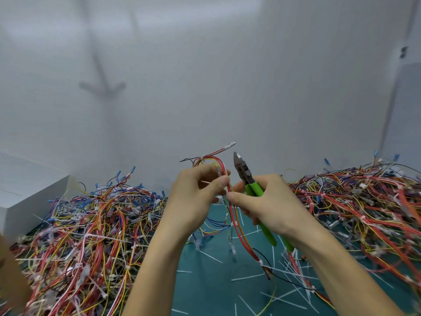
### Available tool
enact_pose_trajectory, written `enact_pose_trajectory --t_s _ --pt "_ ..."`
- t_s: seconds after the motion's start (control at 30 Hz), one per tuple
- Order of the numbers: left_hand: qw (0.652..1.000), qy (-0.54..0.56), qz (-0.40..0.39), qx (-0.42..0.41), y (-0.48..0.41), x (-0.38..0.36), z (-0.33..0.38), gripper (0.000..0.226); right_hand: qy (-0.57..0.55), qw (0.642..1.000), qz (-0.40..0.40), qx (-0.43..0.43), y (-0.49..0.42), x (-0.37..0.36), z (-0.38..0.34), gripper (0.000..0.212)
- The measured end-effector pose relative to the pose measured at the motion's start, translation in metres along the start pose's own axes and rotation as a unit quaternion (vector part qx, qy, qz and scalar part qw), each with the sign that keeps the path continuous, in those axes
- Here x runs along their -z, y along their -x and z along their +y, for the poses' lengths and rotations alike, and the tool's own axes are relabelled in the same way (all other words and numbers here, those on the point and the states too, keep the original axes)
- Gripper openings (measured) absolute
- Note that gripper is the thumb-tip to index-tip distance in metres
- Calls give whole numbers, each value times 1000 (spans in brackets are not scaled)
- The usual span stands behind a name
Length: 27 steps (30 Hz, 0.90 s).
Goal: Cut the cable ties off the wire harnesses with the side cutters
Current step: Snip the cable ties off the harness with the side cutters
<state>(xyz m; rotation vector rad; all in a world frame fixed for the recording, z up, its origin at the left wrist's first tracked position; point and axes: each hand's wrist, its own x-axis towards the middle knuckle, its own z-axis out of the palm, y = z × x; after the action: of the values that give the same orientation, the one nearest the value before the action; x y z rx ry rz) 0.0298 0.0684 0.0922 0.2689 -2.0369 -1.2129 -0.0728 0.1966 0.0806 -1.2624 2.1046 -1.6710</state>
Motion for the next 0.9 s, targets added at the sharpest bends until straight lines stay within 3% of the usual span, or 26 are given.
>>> enact_pose_trajectory --t_s 0.2,0.33,0.43,0.63,0.9 --pt "994 67 -56 61 1 -4 2 12 -44 994 95 35 -4 2 2 16" --pt "974 -9 -206 96 5 -5 2 30 -65 987 137 55 -5 7 2 18" --pt "954 -40 -290 65 8 -5 2 24 -55 986 145 56 -4 9 2 16" --pt "950 -22 -311 19 8 -5 2 10 -54 985 157 50 -4 9 3 15" --pt "947 30 -318 12 11 -8 6 8 -106 978 177 38 -9 11 8 15"
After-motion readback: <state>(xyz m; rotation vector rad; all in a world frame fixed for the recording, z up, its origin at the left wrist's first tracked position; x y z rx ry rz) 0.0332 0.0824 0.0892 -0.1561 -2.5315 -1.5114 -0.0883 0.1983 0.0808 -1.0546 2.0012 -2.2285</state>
